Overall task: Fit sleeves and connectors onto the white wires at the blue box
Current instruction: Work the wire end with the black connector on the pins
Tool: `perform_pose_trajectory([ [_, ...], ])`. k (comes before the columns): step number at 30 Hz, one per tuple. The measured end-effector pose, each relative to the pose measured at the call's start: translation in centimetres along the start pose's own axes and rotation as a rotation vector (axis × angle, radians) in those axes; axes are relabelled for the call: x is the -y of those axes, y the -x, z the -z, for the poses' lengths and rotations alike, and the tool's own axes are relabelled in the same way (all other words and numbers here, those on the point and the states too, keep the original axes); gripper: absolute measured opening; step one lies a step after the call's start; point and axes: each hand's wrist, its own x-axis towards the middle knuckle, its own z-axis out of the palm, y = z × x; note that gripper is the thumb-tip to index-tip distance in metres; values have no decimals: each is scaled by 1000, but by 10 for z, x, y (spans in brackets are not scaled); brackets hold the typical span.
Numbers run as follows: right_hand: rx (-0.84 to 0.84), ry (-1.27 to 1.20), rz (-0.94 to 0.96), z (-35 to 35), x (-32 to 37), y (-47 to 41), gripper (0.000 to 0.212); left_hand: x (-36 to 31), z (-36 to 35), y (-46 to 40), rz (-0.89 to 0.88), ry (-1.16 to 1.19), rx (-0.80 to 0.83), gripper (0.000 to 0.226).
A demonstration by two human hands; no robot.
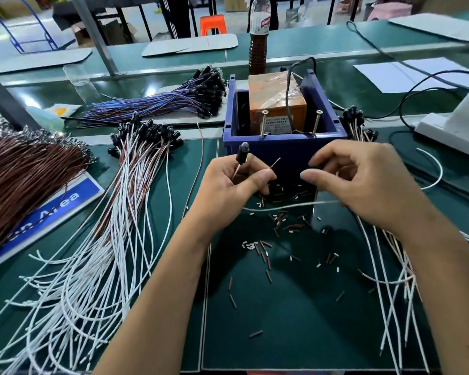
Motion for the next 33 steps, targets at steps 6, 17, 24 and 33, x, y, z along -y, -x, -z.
perform_pose_trajectory([
  [6,356,22,-135,45,2,7,43,-1,6,1,-6,46,-67,9],
  [17,673,383,-172,18,2,12,18,-4,11,-3,16,314,-132,17],
  [24,354,190,-28,6,6,-4,11,-7,10,2,45,258,124,11],
  [33,184,78,87,-23,4,-15,4,-9,8,3,175,161,210,10],
])
